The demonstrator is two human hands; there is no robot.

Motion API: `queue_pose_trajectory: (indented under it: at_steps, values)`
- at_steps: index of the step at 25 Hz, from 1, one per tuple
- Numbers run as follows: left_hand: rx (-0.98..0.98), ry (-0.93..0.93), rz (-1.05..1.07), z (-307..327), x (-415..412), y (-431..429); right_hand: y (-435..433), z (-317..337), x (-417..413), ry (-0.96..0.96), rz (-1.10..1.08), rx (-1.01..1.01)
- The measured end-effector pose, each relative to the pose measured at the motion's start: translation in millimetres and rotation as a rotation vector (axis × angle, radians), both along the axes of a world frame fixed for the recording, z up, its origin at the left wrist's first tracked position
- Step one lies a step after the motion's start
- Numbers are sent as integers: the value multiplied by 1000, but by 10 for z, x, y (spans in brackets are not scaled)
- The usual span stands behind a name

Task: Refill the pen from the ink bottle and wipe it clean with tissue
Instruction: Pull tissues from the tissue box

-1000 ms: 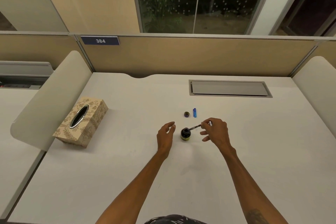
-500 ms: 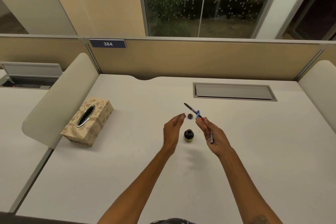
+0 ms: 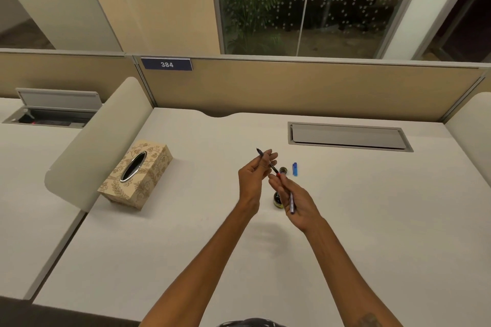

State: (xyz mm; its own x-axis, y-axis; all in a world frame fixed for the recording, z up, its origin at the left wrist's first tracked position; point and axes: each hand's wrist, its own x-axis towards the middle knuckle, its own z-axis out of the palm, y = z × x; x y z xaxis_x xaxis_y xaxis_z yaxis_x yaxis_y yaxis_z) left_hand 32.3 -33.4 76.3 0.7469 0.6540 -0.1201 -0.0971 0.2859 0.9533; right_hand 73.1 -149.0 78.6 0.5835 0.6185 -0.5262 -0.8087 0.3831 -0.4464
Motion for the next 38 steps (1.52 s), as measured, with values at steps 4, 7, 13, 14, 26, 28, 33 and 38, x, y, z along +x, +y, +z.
queue_pose_trajectory:
  at_steps: [4, 7, 13, 14, 26, 28, 33, 38]
  values:
    - [-53, -28, 69, 56, -71, 154, 155, 20, 17, -100, 76, -62]
    - [-59, -31, 134, 88, -140, 299, 280, 17, 26, -268, 136, -244]
    - [41, 39, 105, 58, -304, 515, 521, 121, 126, -547, 129, -338]
    - [45, 48, 106, 52, -329, 532, 573, 152, 141, -582, 133, -345]
    - [-8, 112, -116, 91, -669, 938, 1378, 243, -31, -873, 438, -355]
    - [-19, 109, -101, 84, -750, 1022, 1517, 284, -130, -886, 482, -334]
    - [-33, 115, -4, 58, -997, 1293, 1857, 232, -356, -859, 546, -278]
    - [-46, 137, 32, -5, -1248, 1558, 2187, 199, -595, -853, 625, -239]
